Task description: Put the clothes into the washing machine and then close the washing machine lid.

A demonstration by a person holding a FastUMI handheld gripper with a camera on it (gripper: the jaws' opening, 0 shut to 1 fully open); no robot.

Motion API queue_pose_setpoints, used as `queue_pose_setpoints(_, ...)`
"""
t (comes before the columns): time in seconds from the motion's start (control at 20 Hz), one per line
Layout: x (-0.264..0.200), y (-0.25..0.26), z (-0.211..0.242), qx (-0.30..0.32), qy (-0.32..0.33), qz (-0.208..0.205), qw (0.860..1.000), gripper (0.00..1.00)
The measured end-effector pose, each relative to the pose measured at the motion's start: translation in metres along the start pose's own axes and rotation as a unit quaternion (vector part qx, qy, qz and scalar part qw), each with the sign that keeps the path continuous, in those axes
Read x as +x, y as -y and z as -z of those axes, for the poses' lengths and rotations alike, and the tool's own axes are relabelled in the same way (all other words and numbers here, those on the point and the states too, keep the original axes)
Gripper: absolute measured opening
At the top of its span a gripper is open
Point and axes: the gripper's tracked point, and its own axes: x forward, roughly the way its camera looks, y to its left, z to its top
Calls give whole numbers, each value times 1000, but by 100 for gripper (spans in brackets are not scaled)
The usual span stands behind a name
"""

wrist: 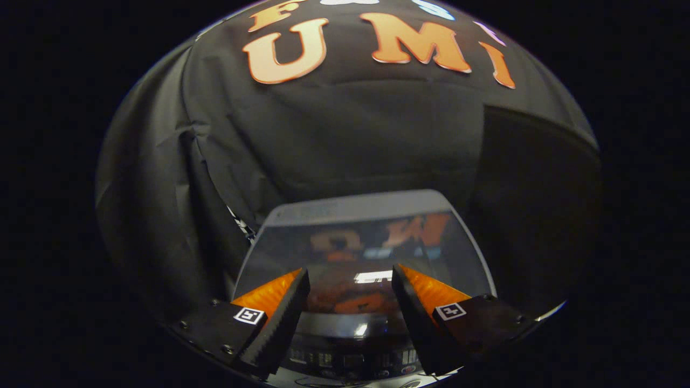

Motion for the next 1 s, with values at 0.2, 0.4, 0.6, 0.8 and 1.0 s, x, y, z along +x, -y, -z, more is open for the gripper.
queue_pose_setpoints(0.2,-5,10,26,-9,-4,-1,1000,100)
queue_pose_setpoints(0.4,-20,0,-23,-27,48,-8,998,100)
queue_pose_setpoints(0.6,-49,-19,-87,-33,110,-26,993,100)
queue_pose_setpoints(0.8,-106,-24,-157,-30,172,-31,984,100)
queue_pose_setpoints(1.0,-157,-10,-211,-17,236,-32,971,99)
